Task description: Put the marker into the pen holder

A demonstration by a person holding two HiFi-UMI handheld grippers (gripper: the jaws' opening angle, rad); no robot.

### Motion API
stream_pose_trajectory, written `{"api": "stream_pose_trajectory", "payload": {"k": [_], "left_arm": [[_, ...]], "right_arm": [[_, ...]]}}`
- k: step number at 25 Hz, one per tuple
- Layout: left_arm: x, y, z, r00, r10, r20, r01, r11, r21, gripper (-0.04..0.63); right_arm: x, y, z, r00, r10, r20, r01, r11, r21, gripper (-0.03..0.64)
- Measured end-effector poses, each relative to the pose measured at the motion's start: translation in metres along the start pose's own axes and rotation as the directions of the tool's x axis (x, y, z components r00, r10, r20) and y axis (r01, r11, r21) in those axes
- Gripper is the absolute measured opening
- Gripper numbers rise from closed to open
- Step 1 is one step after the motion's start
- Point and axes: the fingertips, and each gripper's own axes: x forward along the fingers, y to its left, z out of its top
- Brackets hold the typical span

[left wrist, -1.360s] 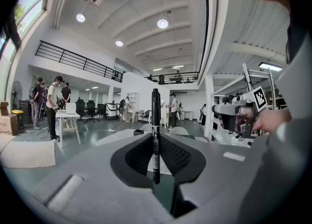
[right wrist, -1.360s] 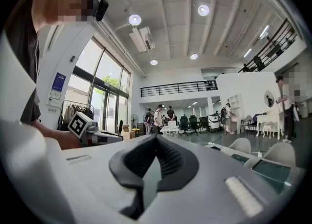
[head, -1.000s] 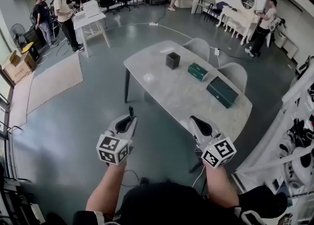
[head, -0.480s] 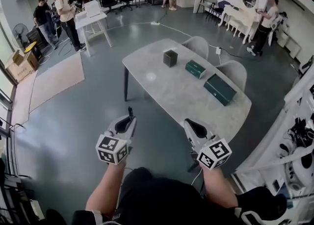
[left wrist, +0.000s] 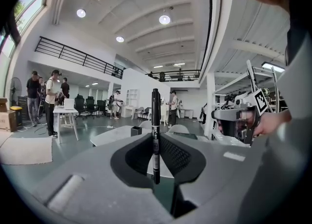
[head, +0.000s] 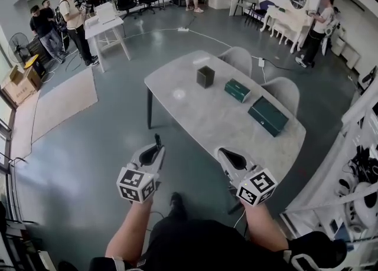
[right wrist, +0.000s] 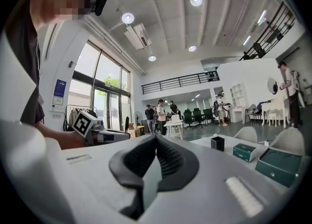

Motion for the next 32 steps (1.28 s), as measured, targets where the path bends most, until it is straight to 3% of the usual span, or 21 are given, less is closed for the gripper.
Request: {"api": "stream_pose_trajectory", "payload": {"k": [14,25,32], "left_arm": [[0.097,0.156,0.042,0.995,-0.085,0.046,0.084,0.996,0.010,0.052],[0.134,0.235,0.027,0.997,-0.076,0.000,0.076,0.997,-0.032,0.052],[0.201,0.273,0.031,0.997,-0.072,-0.038,0.071,0.997,-0.033,0.052]], "right_arm": [[0.175,-0.064,0.016,0.997,-0.063,-0.054,0.063,0.998,-0.017,0.003],[0.282,-0.083,0.005,0.996,0.000,-0.093,0.002,1.000,0.012,0.003],[0.333,-0.147,-0.001,0.996,-0.001,-0.086,0.006,0.998,0.060,0.003]]}}
